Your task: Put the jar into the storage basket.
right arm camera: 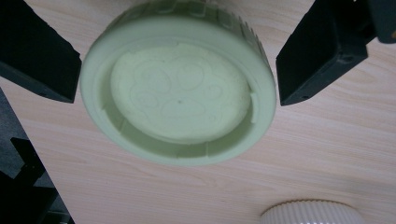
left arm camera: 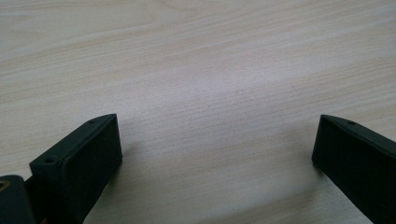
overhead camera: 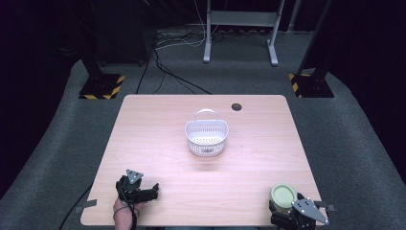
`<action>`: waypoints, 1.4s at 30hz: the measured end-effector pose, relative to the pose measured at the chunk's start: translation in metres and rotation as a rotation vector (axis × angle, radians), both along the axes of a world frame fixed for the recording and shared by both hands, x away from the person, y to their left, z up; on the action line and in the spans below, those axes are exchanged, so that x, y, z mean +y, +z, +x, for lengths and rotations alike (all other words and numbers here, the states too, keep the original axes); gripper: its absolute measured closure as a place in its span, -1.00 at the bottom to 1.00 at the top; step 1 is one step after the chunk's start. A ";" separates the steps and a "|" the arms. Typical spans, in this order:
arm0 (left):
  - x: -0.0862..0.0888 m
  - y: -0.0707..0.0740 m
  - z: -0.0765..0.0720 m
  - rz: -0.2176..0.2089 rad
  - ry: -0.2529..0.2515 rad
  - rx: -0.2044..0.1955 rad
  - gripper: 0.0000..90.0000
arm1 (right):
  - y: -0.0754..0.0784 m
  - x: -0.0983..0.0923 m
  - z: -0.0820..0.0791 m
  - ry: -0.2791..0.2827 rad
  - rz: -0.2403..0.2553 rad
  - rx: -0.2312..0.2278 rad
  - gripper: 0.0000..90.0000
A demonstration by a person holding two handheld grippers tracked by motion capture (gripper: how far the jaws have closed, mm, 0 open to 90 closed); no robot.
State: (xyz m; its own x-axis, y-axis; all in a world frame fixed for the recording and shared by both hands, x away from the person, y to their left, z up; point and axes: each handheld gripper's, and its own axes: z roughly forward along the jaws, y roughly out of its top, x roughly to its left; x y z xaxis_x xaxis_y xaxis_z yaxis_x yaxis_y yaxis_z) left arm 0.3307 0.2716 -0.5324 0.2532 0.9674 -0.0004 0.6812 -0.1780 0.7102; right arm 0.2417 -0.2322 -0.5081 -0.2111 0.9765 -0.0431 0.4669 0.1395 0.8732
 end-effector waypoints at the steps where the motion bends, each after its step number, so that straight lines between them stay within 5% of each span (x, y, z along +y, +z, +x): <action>1: 0.000 0.000 0.000 0.000 0.000 0.000 -0.98 | 0.003 0.000 0.001 -0.007 -0.004 0.007 -1.00; 38: 0.000 0.000 0.000 -0.003 0.000 0.002 -1.00 | 0.014 0.006 0.027 0.035 -0.050 0.173 -1.00; 42: 0.000 0.000 0.000 -0.002 -0.001 0.003 -1.00 | 0.014 0.004 0.027 0.034 -0.038 0.198 -0.78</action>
State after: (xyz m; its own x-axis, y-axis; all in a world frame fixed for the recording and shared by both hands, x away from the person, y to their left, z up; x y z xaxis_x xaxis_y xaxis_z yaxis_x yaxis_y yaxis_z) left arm 0.3311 0.2712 -0.5325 0.2543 0.9671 -0.0028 0.6828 -0.1775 0.7087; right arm 0.2691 -0.2287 -0.4944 -0.2519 0.9672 -0.0339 0.6236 0.1890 0.7586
